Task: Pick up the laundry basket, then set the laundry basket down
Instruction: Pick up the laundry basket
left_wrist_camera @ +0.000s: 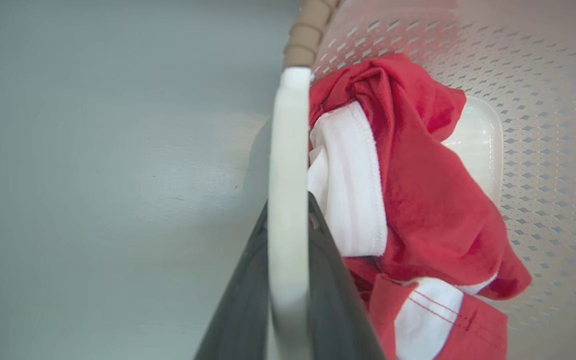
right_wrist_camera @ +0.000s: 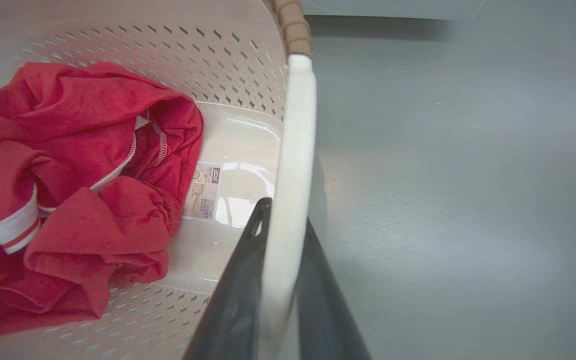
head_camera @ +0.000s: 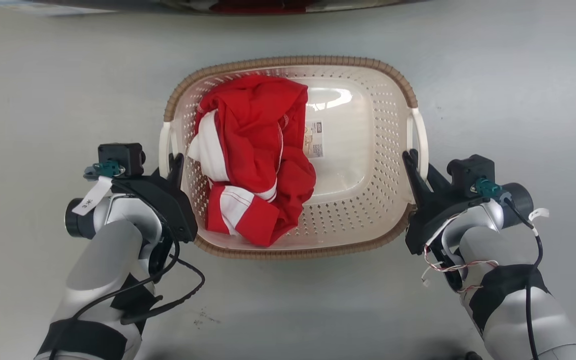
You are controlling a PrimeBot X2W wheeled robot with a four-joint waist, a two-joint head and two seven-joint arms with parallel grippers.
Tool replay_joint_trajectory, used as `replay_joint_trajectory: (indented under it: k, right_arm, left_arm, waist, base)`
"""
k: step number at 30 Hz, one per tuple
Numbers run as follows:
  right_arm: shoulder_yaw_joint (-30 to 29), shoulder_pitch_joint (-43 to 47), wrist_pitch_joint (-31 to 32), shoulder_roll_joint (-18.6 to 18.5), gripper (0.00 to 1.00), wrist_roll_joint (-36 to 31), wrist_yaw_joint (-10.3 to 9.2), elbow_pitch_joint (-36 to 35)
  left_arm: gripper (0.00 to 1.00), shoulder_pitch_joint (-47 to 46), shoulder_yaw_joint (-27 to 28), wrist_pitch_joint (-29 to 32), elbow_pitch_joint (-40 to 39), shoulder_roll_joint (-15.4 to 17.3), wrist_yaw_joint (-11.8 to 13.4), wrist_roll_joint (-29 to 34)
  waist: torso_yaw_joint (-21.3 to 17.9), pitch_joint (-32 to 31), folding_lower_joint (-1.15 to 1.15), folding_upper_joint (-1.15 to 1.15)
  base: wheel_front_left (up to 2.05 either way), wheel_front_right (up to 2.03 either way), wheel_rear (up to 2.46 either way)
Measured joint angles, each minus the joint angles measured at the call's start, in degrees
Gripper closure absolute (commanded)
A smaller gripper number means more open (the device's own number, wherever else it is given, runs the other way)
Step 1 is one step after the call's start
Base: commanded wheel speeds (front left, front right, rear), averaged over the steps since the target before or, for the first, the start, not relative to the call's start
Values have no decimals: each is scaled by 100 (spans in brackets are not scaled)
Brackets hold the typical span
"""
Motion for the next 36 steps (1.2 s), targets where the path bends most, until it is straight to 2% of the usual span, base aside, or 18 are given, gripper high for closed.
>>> replay_joint_trajectory:
  k: [15, 24, 36]
  right_arm:
    - [130, 43, 142, 51, 100, 300, 172, 837]
    - [155, 146, 364, 90, 100, 495, 218, 1199]
    - [467, 425, 762, 113, 100, 895, 219, 1352]
  left_arm:
    - [100, 118, -134, 238, 630, -178, -64, -214]
    - [100, 146, -253, 722, 826, -245, -65, -425]
    - [100, 471, -353, 1399, 965, -263, -65, -802]
  waist:
    - [5, -794, 0, 0]
    - [30, -1346, 0, 0]
    - [76, -2169, 0, -1]
  base:
    - [0, 0, 0]
    - [0, 0, 0]
    - [0, 0, 0]
